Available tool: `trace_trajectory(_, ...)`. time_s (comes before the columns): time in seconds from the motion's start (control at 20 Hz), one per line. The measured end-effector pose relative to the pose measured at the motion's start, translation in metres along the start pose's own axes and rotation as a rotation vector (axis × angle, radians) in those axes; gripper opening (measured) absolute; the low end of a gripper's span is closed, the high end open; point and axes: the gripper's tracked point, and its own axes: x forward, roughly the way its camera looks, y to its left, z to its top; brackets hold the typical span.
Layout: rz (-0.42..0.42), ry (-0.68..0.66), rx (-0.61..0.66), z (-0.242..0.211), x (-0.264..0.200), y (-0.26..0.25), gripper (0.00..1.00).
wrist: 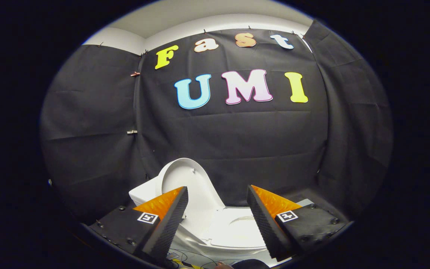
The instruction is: Open the toilet lid.
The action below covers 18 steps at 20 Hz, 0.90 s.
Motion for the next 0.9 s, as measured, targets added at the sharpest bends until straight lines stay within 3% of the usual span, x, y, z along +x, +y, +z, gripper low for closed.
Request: trace_trajectory(0.9, -0.06, -0.102, -0.029, 0.047, -0.034, -0.036, 0.99)
